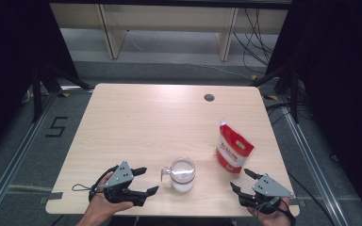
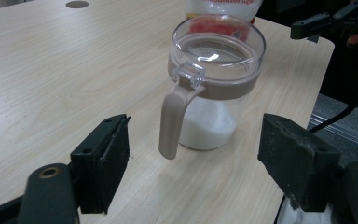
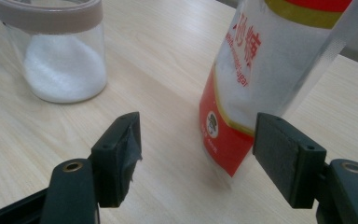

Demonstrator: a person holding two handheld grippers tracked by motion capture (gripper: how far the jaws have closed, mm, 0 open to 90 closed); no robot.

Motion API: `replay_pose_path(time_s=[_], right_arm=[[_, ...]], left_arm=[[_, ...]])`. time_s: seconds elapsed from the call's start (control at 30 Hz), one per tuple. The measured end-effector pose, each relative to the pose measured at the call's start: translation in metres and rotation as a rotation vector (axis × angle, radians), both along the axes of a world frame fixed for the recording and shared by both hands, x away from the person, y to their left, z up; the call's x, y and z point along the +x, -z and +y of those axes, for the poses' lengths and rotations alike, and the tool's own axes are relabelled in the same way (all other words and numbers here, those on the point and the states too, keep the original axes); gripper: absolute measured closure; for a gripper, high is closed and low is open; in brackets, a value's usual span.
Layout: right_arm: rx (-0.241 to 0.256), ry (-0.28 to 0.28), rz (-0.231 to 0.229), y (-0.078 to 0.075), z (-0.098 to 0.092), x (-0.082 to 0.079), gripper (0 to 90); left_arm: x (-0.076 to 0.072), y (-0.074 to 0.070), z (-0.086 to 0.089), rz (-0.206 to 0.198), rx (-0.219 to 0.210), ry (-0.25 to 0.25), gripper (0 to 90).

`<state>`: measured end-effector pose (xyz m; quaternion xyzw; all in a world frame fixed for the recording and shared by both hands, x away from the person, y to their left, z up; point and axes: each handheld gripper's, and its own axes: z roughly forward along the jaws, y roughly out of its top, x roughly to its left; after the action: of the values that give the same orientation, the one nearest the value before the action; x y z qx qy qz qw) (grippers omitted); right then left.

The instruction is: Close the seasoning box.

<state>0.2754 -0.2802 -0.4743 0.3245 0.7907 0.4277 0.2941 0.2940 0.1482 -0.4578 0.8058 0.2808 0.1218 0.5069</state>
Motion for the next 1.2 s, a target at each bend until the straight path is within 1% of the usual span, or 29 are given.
replay_pose_path(time_s=[0.07,0.1,0.13,0.2,0.27,0.3,0.33,0.37,0.4,0.43,0.47,0.53,0.6,0.63,0.67,0.7,0.73,0.77,0.8,0.83,0.9,0.93,0.97,1.03,1.07,1.1,1.13,1.17,1.2], right_arm=[[0.002,0.003,0.005,0.000,0.000,-0.001,33.4],[0.012,0.009,0.011,0.000,0.001,-0.001,33.4],[0.006,0.001,-0.002,0.000,0.000,0.000,33.3],[0.001,-0.007,-0.007,-0.001,-0.001,0.000,33.3],[0.019,-0.002,0.003,0.000,0.000,-0.001,33.2],[0.023,-0.001,0.007,0.000,0.000,-0.001,33.2],[0.017,-0.004,-0.002,0.000,0.000,0.000,33.1],[0.018,-0.007,0.003,0.000,0.000,0.000,33.1],[0.027,-0.005,0.005,0.000,0.000,0.000,33.0],[0.042,0.002,0.021,0.000,0.001,-0.002,33.0],[0.028,-0.008,0.003,0.000,0.000,0.000,32.9],[0.033,-0.012,0.011,0.000,0.000,0.000,32.7],[0.044,-0.015,0.010,0.001,0.000,0.001,32.4],[0.040,-0.012,0.010,0.001,0.000,0.001,32.4],[0.041,-0.013,0.011,0.001,0.000,0.001,32.3],[0.040,-0.013,0.010,0.001,0.000,0.001,32.3],[0.039,-0.014,0.007,0.001,0.000,0.001,32.3],[0.044,-0.015,0.012,0.001,0.000,0.001,32.3],[0.034,-0.012,0.010,0.001,0.000,0.001,32.3],[0.036,-0.010,0.010,0.001,-0.001,0.001,32.3],[0.040,-0.008,0.018,0.001,-0.001,0.000,32.3],[0.040,-0.008,0.018,0.001,-0.001,0.000,32.3],[0.038,-0.008,0.019,0.001,-0.001,0.000,32.3],[0.040,-0.009,0.016,0.001,-0.001,0.000,32.2],[0.040,-0.011,0.016,0.001,0.000,0.000,32.2],[0.033,-0.017,0.015,0.001,0.000,0.001,32.1],[0.047,-0.008,0.026,0.001,0.001,0.000,32.1],[0.038,-0.015,0.019,0.001,0.000,0.001,32.0],[0.035,-0.023,0.016,0.002,0.000,0.001,32.0]], left_arm=[[-0.002,0.002,0.002,0.017,-0.011,-0.015,22.1],[-0.002,0.002,0.003,0.018,-0.010,-0.017,21.5],[-0.002,0.003,0.003,0.022,-0.017,-0.025,21.0],[-0.002,0.004,0.005,0.023,-0.014,-0.020,19.5],[-0.003,0.005,0.006,0.019,-0.015,-0.017,16.8],[-0.002,0.005,0.007,0.012,0.002,-0.002,16.2],[-0.005,0.006,0.006,0.039,-0.012,-0.028,16.0],[-0.004,0.008,0.006,0.037,-0.010,-0.023,15.4],[-0.005,0.009,0.006,0.044,-0.004,-0.021,15.0],[-0.006,0.009,0.006,0.046,0.002,-0.025,15.1],[-0.005,0.011,0.005,0.043,-0.008,-0.014,15.1],[-0.007,0.012,0.006,0.046,0.020,-0.014,15.1],[-0.007,0.015,0.006,0.044,0.009,-0.009,15.1],[-0.007,0.016,0.006,0.045,-0.004,-0.009,15.1],[-0.007,0.016,0.008,0.036,0.019,-0.004,15.1],[-0.006,0.017,0.009,0.034,0.027,0.003,15.1],[-0.008,0.018,0.009,0.044,0.027,-0.011,15.1],[-0.008,0.019,0.010,0.040,0.033,-0.001,15.1],[-0.008,0.019,0.010,0.040,0.033,-0.001,15.1],[-0.008,0.022,0.011,0.042,0.030,-0.002,15.1],[-0.008,0.022,0.013,0.044,0.051,0.005,15.1],[-0.008,0.022,0.013,0.044,0.051,0.005,15.1],[-0.010,0.024,0.014,0.043,0.040,-0.010,15.1],[-0.010,0.024,0.014,0.044,0.039,-0.010,15.1],[-0.011,0.025,0.015,0.033,0.038,-0.012,15.1],[-0.010,0.026,0.017,0.010,0.056,-0.001,15.1],[-0.012,0.026,0.017,0.040,0.051,-0.012,15.1],[-0.013,0.026,0.016,0.036,0.040,-0.015,15.1],[-0.012,0.026,0.018,0.018,0.047,-0.005,15.1]])
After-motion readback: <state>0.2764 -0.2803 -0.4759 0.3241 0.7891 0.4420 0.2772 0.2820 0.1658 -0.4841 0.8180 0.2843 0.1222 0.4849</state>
